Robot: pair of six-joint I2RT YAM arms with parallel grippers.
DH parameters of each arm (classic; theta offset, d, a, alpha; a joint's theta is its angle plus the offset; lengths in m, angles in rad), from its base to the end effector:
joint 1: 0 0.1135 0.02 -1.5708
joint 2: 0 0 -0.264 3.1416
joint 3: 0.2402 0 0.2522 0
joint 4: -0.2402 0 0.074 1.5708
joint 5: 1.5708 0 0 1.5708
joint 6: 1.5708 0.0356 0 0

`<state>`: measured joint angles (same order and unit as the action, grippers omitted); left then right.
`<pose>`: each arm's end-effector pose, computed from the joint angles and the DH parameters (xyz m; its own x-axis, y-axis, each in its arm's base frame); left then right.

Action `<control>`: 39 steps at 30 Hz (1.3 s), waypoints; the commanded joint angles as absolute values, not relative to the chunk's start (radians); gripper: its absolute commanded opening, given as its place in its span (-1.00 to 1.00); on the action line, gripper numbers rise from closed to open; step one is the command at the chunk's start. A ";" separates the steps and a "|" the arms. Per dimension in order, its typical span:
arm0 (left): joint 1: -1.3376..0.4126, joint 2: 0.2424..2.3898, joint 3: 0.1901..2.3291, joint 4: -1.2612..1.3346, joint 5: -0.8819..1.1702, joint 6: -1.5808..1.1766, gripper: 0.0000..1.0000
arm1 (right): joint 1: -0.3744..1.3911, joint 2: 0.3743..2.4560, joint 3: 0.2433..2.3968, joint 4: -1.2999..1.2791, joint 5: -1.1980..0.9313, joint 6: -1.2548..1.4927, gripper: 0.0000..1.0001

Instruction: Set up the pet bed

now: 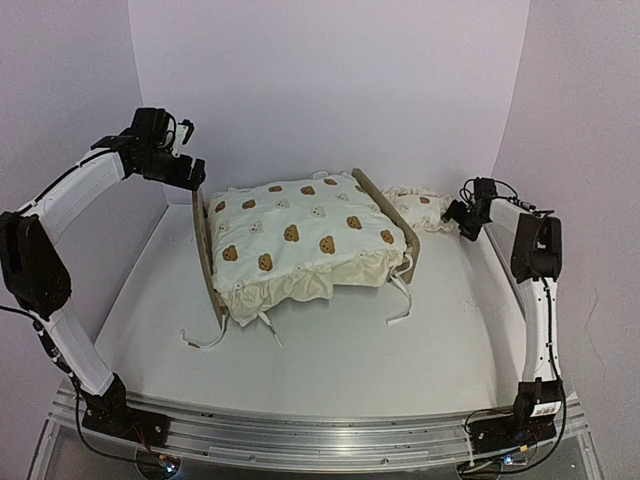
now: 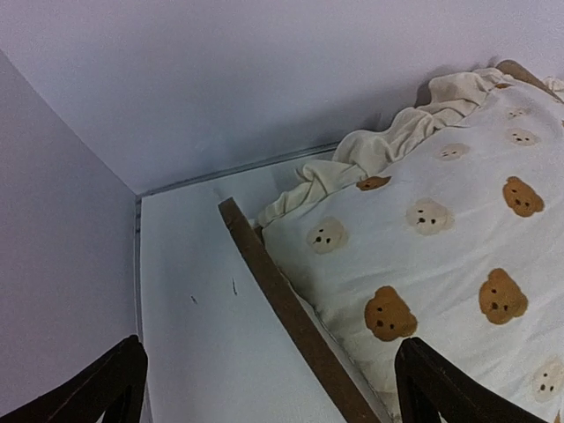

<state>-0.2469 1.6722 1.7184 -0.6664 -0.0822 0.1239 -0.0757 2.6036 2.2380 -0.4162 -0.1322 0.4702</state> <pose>0.3670 -0.0895 0.3838 -0.5372 0.2624 -0.8016 0.2471 0.9576 0.1479 0.5732 -0.0388 0.1402 -0.6346 0.4985 -0.5906 0.3020 0.8633 0.4043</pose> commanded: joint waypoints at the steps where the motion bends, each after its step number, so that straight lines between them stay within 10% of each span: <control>1: -0.248 1.715 1.758 -0.717 -0.032 -0.009 0.99 | -0.068 2.633 2.205 -0.110 -0.298 0.683 0.68; 7: -0.227 1.732 1.702 -0.741 0.061 -0.078 0.83 | -0.067 2.683 2.137 0.078 -0.316 0.841 0.44; 15: -0.224 1.744 1.740 -0.755 0.143 -0.044 -0.39 | -0.067 2.600 2.017 0.211 -0.317 0.897 -1.00; 20: -0.224 1.717 1.731 -0.742 0.158 0.035 -0.99 | -0.067 2.367 1.846 0.234 -0.306 0.774 -1.00; 39: -0.223 1.742 1.709 -0.651 0.271 -0.122 -1.00 | 0.087 1.699 1.721 0.115 -0.354 0.447 -1.00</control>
